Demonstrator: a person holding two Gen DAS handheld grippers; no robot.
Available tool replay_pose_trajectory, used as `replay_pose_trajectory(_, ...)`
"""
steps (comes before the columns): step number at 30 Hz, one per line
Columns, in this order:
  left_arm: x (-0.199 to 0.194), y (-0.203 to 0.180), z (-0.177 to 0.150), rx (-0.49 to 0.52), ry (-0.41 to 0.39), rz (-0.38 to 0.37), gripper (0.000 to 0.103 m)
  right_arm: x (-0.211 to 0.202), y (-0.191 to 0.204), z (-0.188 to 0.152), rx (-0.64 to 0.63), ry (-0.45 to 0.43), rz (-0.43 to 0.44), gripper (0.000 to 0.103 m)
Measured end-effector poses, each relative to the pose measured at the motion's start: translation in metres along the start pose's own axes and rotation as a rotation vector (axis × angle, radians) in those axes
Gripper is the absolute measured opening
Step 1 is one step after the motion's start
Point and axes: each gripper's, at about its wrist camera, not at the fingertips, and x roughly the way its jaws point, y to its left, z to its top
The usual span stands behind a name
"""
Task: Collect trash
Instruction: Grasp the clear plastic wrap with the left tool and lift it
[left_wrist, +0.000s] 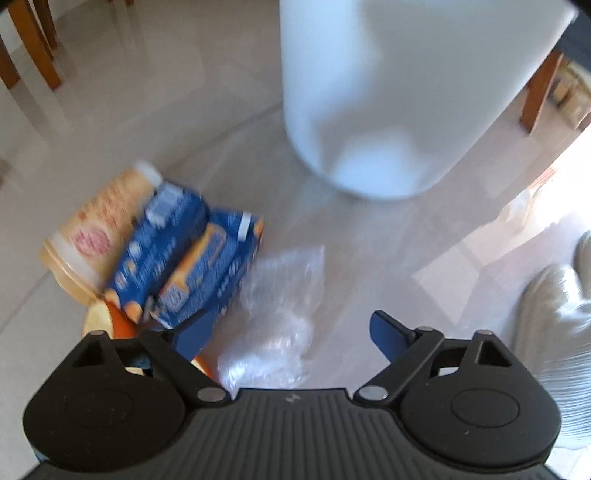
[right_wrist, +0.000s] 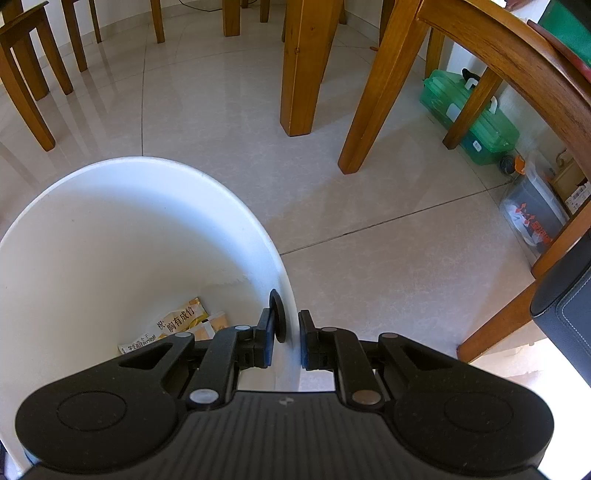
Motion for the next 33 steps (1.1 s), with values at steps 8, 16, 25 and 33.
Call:
replay_pose_trajectory(8,0.039,-0.001,-0.007,0.008,0.051,0.053,0.087,0.000,0.000,0.000,0.001,0.000,-0.001,0.016)
replay_pose_trajectory(16,0.048,0.002,-0.007,-0.014,0.110,-0.033,0.075,0.001,0.000,-0.001,0.000,-0.001,-0.002,0.016)
replay_pose_trajectory(25,0.047,0.010,-0.009,0.003,0.093,0.024,0.053,0.002,0.000,-0.001,-0.007,-0.001,-0.007,0.017)
replay_pose_trajectory(33,0.019,0.012,-0.007,0.028,0.069,-0.018,0.045,0.003,-0.001,0.000,-0.002,0.001,-0.004,0.017)
